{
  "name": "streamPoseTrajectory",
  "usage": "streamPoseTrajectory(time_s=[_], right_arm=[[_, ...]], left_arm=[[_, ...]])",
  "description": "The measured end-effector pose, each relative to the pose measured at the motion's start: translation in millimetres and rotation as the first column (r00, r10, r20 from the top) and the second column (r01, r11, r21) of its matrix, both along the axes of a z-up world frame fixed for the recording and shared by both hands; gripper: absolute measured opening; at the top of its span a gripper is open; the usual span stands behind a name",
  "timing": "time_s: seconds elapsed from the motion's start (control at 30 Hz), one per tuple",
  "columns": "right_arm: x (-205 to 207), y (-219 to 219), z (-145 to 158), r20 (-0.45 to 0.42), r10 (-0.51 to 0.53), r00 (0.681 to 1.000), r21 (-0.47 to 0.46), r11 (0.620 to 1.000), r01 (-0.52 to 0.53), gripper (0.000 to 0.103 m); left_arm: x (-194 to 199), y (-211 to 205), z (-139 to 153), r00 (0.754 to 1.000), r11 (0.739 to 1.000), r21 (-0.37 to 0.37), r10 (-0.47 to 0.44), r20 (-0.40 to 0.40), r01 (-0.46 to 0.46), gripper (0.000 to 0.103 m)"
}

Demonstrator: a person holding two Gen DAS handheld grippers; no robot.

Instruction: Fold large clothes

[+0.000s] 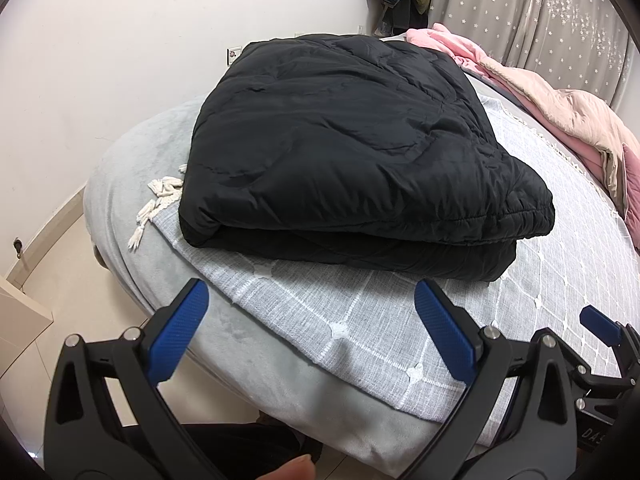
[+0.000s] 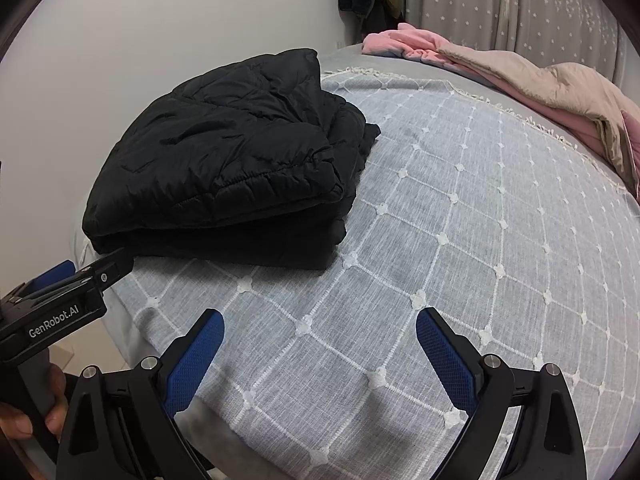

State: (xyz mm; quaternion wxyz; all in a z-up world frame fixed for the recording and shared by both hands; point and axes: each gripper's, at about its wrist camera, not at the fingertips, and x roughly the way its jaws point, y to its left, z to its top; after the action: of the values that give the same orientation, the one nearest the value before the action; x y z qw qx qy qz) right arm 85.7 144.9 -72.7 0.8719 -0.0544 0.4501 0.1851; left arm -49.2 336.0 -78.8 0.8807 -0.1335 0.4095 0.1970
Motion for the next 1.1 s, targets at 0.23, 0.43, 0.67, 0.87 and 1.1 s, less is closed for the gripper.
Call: streamPoseTrajectory(time_s=[0.23,0.43,0.67,0.87,1.1], right_arm=[[-0.5,0.2,-0.2,-0.002,0.001,1.000,0.001,1.000,-0.001,0.098],[-0.6,0.0,-0.2,-0.003,0.002,1.000,0.001,1.000,-0.002,0.098],[-0.7,0.1,-0.1,-0.003,0.002,1.000,0.002,1.000,-0.002,0.098],[-0.9,0.0,-1.1,-0.006,0.001,1.000,0.004,1.000,-0.001,0.098],[-1.4,-0.4,-1.1,-0.010,0.000,1.000,0.006,1.000,0.000,0.098]], left_arm=[[-0.2,-0.4,-0.1,1.000,1.000,-0.002,0.003,0.000,-0.003,0.102],[0.4,0.3,-0.1,1.000,1.000,-0.002,0.000,-0.001,0.000,0.102],[0.2,0.2,0.0,1.000,1.000,-0.001,0.001,0.000,-0.001,0.102],[0.0,-0.3,0.0,1.000,1.000,0.000,0.001,0.000,-0.001,0.102],[-0.4,-0.6,0.0,1.000,1.000,-0.002,0.002,-0.001,-0.002,0.102]])
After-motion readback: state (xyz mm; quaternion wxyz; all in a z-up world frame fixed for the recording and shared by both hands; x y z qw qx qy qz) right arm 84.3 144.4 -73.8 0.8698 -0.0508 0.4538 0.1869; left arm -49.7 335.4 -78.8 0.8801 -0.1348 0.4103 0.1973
